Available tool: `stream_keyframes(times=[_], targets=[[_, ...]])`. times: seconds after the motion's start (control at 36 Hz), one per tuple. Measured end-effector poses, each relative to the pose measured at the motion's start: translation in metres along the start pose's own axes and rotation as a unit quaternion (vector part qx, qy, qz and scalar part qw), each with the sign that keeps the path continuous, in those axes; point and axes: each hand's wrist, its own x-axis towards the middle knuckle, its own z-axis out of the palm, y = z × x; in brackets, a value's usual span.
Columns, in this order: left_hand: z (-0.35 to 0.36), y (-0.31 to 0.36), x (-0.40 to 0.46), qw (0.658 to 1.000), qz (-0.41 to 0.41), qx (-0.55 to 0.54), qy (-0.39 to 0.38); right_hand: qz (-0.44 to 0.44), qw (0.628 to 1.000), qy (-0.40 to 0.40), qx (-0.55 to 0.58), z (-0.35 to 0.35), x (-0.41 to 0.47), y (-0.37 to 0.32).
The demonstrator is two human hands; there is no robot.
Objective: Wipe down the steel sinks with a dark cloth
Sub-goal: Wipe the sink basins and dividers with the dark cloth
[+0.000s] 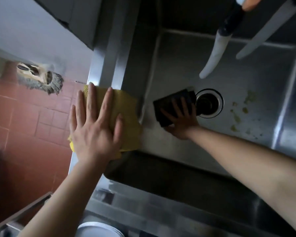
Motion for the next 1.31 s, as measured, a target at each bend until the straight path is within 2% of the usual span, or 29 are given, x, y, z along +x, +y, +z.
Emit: stream_keyframes(times=[0.08, 0.17, 0.25, 0.36, 0.44, 0.56, 0.67, 0.83, 0.92, 1.06, 1.31], targets=[[0.008, -0.003, -0.001, 1.000, -0.004, -0.003, 0.023, -0.106, 0.989, -0.047, -0.089, 0.031, -0.040, -0.016], [0.013, -0.005, -0.001, 1.000, 0.006, 0.000, 0.028, -0.221, 0.955, -0.114, -0.160, 0.042, -0.068, -0.010], [0.014, -0.006, 0.000, 1.000, 0.006, 0.000, 0.027, -0.252, 0.938, -0.157, -0.181, 0.028, -0.070, 0.001], [0.013, -0.005, 0.002, 1.000, 0.009, -0.006, 0.017, -0.206, 0.949, -0.165, -0.171, 0.018, -0.066, -0.003], [0.013, -0.005, 0.002, 1.000, 0.010, -0.007, 0.019, -0.173, 0.962, -0.139, -0.158, 0.021, -0.059, -0.031], [0.014, -0.004, 0.002, 1.000, 0.012, -0.007, 0.022, -0.199, 0.956, -0.105, -0.190, 0.009, -0.028, -0.081], [0.014, -0.004, 0.002, 1.000, 0.012, -0.004, 0.025, -0.235, 0.936, -0.098, -0.241, 0.004, -0.019, -0.089], [0.019, -0.007, 0.004, 0.999, 0.016, 0.010, 0.048, -0.227, 0.954, -0.075, -0.180, 0.011, -0.029, -0.086], [0.019, -0.007, 0.005, 0.998, 0.003, 0.013, 0.054, -0.201, 0.967, -0.074, -0.140, 0.018, -0.037, -0.075], [0.012, -0.001, 0.002, 0.999, -0.010, -0.001, 0.038, -0.141, 0.978, -0.120, -0.099, 0.040, -0.068, -0.040], [0.012, -0.001, 0.001, 0.999, -0.011, -0.001, 0.043, -0.077, 0.971, -0.189, -0.122, 0.057, -0.165, 0.088]])
